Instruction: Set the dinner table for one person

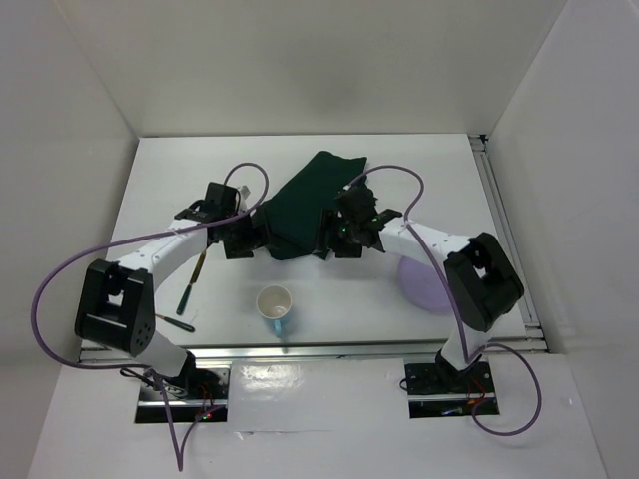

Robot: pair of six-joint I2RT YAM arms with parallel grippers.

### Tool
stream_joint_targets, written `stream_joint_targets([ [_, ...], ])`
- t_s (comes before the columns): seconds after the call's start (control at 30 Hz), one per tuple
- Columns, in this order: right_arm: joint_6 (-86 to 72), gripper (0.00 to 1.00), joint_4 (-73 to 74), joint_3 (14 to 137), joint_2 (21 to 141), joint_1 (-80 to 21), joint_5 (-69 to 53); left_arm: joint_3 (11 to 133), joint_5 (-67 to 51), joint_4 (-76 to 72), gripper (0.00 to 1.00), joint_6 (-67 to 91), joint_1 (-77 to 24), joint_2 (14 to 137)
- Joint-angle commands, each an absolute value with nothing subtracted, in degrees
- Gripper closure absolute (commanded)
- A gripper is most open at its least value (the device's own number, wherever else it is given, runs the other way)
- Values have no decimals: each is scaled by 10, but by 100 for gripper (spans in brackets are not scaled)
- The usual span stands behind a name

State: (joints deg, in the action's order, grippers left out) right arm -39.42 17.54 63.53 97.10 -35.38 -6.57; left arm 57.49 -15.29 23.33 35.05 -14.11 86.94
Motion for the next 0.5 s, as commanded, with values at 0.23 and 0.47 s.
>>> stream_joint_targets([
  [0.23,-420,9,149,691,1049,-345,-72,528,-229,97,5,384,-142,940],
  [0.47,-453,12,105,656,1066,-332,-105,505,-229,51,9,390,-142,959],
])
